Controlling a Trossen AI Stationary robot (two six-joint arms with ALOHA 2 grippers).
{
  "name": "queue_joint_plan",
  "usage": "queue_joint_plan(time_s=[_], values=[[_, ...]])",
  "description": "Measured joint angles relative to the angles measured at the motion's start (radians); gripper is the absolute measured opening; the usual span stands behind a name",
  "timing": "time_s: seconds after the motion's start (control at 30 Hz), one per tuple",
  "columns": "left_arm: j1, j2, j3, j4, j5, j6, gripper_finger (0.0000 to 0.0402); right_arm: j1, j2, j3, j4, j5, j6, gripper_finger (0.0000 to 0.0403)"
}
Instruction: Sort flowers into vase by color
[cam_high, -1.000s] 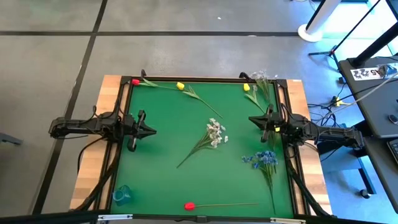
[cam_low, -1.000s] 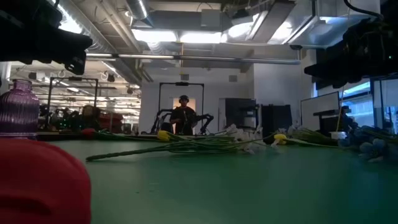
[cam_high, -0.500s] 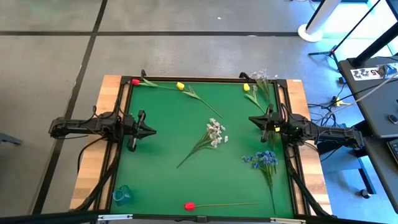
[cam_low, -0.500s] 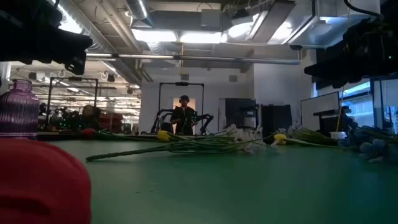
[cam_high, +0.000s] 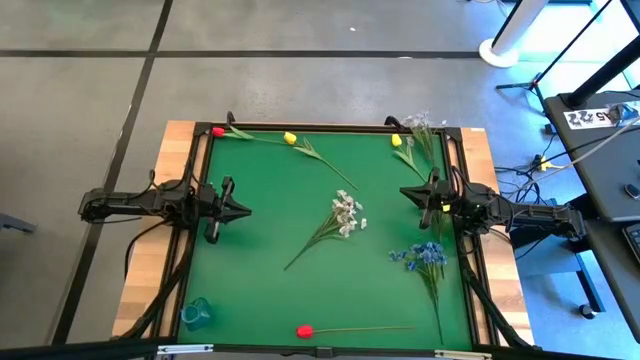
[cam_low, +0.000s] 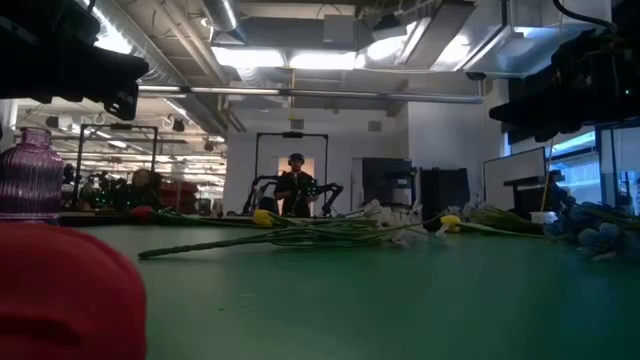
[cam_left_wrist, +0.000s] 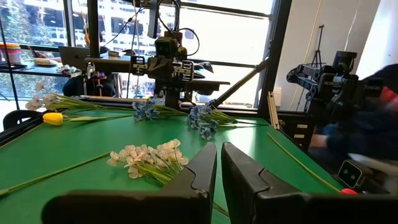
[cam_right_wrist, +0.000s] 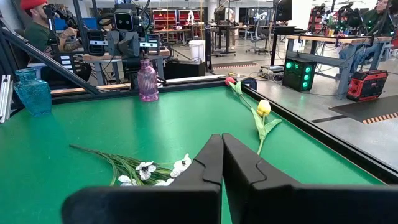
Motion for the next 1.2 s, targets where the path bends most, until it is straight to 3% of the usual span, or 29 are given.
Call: queue_joint_plan(time_s=[0.83, 1.1, 1.2], values=[[0.000, 0.000, 0.000, 0.000, 0.000, 0.000, 0.0022, 0.000, 0.000, 0.000, 0.007, 0.002, 0.005, 0.0003], [0.000, 0.000, 0.000, 0.000, 0.000, 0.000, 0.0022, 0.000, 0.000, 0.000, 0.129, -0.096, 0.431, 0.0003], [0.000, 0.000, 0.000, 0.000, 0.000, 0.000, 0.0022, 0.000, 0.012, 0.000, 0.210, 0.089, 0.441, 0.0003]])
